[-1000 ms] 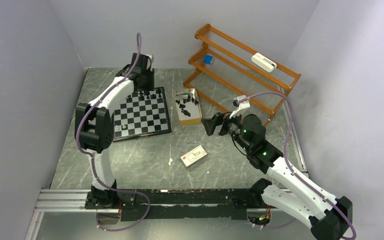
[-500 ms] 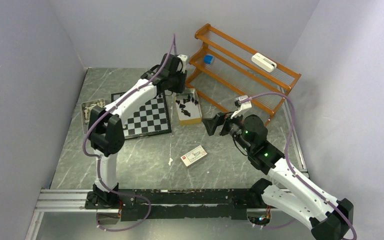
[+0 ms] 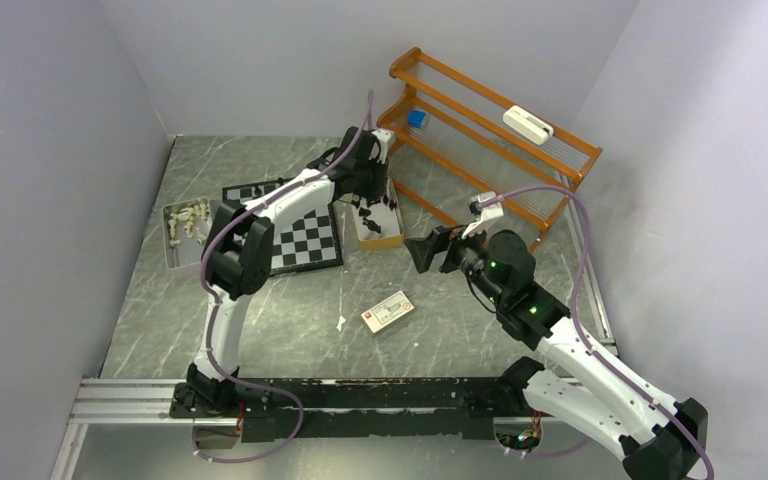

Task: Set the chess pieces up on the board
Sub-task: Pick up the chess piece from the storage box.

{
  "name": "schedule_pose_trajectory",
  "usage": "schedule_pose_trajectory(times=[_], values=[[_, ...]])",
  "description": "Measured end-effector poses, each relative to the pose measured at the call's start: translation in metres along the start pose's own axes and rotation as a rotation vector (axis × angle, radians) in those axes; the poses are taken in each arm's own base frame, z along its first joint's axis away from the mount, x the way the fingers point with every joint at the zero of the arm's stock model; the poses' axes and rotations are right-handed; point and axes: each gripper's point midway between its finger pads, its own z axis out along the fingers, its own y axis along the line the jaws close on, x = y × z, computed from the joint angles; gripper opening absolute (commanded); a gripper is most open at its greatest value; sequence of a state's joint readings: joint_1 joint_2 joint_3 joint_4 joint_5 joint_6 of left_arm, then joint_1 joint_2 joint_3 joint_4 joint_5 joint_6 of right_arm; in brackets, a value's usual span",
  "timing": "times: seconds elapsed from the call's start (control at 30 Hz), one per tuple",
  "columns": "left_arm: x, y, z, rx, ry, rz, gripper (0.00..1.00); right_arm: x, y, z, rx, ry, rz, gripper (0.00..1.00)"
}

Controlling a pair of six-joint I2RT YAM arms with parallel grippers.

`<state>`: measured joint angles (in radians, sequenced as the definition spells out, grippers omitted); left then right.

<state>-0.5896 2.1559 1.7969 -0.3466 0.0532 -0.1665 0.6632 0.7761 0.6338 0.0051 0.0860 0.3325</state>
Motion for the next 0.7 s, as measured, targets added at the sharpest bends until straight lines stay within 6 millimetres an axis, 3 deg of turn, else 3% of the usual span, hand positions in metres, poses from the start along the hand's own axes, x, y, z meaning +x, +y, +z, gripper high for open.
schedule_pose_trajectory(times=[0.33,0.7], values=[[0.028,0.006,0.042,-0.001,0.030,0.031,0.30,0.006,-0.002,0.000,0.010,0.027,-0.002,1.00],[0.031,0.010,0.065,-0.009,0.019,0.053,0.30,0.004,-0.005,0.001,0.030,0.026,-0.004,1.00]])
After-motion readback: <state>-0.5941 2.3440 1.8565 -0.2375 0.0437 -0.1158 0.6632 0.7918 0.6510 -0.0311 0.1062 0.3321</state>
